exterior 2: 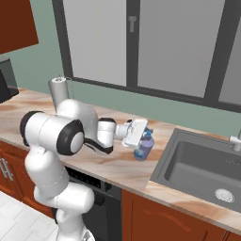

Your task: Restock the sink supplies by placing the sponge and soap dispenser on the counter and next to the sink. Make sure the soap dispenser is upright.

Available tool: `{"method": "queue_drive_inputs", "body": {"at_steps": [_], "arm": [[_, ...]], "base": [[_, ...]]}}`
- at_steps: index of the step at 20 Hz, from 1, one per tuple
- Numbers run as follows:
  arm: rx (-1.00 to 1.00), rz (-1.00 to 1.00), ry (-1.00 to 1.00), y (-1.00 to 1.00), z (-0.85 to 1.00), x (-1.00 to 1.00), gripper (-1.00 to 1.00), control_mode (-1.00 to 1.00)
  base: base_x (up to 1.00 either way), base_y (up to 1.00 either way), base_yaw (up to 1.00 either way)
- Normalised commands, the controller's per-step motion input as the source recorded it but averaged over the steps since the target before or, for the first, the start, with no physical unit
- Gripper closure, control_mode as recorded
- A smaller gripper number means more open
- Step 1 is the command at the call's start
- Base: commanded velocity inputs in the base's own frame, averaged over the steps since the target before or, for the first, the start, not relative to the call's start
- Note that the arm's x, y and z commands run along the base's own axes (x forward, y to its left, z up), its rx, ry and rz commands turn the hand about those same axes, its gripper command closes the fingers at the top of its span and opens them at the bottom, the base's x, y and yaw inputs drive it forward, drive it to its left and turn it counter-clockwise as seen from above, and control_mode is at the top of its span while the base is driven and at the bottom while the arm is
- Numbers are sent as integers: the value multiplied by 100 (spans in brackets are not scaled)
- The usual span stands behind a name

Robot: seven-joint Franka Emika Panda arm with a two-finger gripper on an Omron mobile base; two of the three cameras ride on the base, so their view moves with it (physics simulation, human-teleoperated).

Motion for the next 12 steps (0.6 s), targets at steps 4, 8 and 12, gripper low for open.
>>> {"method": "queue_drive_inputs", "body": {"at_steps": [4,8,12], "arm": [[-1,0,15,0,-21,38,100,-100],[0,-1,4,0,-18,28,100,-100],[-7,-11,0,-1,-18,34,100,-100]], "base": [[0,0,0],[0,0,0],[0,0,0]]}}
